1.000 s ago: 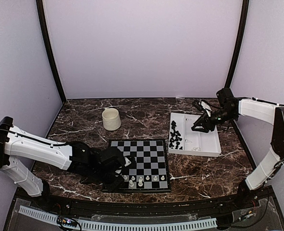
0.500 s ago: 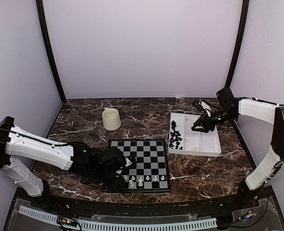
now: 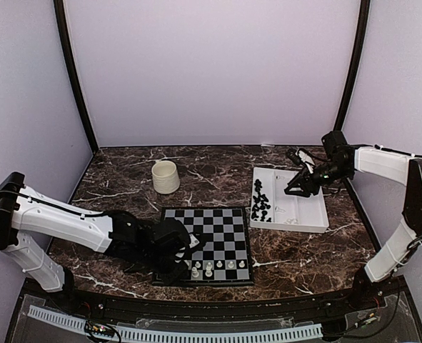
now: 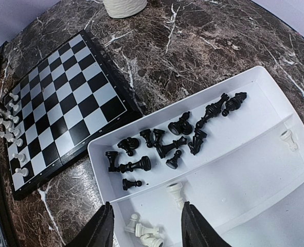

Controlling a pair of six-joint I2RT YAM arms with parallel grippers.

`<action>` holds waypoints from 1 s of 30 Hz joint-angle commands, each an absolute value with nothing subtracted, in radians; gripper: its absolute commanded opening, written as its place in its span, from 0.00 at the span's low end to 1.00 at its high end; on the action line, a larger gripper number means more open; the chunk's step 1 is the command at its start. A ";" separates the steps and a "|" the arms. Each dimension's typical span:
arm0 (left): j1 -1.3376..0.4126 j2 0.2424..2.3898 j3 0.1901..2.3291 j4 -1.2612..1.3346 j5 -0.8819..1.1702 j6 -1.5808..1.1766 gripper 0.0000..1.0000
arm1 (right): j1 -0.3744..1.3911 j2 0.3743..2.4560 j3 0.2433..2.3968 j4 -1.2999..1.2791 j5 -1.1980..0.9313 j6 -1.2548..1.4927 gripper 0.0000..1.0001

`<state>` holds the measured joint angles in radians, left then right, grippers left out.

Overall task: Set up the chess pieces on the board
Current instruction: Adjust the bishop at c1, then adjust the knight at b1.

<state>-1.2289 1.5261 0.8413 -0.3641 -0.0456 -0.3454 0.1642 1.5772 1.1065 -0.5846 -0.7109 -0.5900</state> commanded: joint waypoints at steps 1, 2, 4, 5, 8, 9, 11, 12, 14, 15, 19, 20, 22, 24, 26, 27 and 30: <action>-1.236 1.530 0.868 -0.357 -0.045 -0.329 0.21 | 0.161 1.574 1.098 -0.588 -0.732 -0.597 0.46; -1.236 1.530 0.869 -0.359 -0.047 -0.330 0.24 | 0.161 1.574 1.098 -0.589 -0.732 -0.597 0.46; -1.236 1.526 0.870 -0.371 -0.054 -0.338 0.31 | 0.161 1.573 1.098 -0.589 -0.732 -0.597 0.46; -1.236 1.516 0.865 -0.379 -0.056 -0.344 0.33 | 0.161 1.573 1.099 -0.588 -0.732 -0.597 0.46; -1.236 1.477 0.843 -0.395 -0.060 -0.358 0.38 | 0.161 1.572 1.098 -0.590 -0.732 -0.597 0.46; -1.236 1.467 0.837 -0.399 -0.063 -0.369 0.38 | 0.160 1.571 1.098 -0.589 -0.732 -0.597 0.46; -1.236 1.445 0.818 -0.412 -0.067 -0.382 0.38 | 0.161 1.570 1.098 -0.591 -0.733 -0.598 0.46; -1.236 1.432 0.805 -0.416 -0.072 -0.387 0.38 | 0.161 1.571 1.098 -0.589 -0.733 -0.599 0.46; -1.235 1.420 0.793 -0.417 -0.075 -0.395 0.38 | 0.161 1.573 1.098 -0.590 -0.734 -0.598 0.46; -1.235 1.420 0.791 -0.419 -0.079 -0.399 0.37 | 0.161 1.574 1.101 -0.590 -0.735 -0.598 0.46; -1.235 1.429 0.784 -0.417 -0.072 -0.398 0.37 | 0.161 1.574 1.101 -0.593 -0.738 -0.598 0.46; -1.236 1.431 0.783 -0.416 -0.070 -0.397 0.37 | 0.161 1.574 1.100 -0.593 -0.738 -0.598 0.46; -1.236 1.433 0.782 -0.417 -0.074 -0.398 0.37 | 0.162 1.573 1.100 -0.592 -0.738 -0.598 0.46; -1.236 1.433 0.781 -0.425 -0.084 -0.401 0.38 | 0.161 1.573 1.100 -0.593 -0.738 -0.598 0.46; -1.235 1.434 0.780 -0.436 -0.104 -0.405 0.37 | 0.162 1.575 1.101 -0.592 -0.738 -0.598 0.46; -1.235 1.434 0.780 -0.443 -0.110 -0.407 0.37 | 0.161 1.574 1.101 -0.591 -0.738 -0.598 0.46; -1.235 1.438 0.778 -0.451 -0.132 -0.415 0.37 | 0.161 1.577 1.101 -0.593 -0.739 -0.598 0.46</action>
<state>-1.2289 1.4464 0.7956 -0.4099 -0.0898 -0.3992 0.1642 1.5772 1.1065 -0.5907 -0.7200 -0.5903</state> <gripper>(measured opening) 0.368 0.462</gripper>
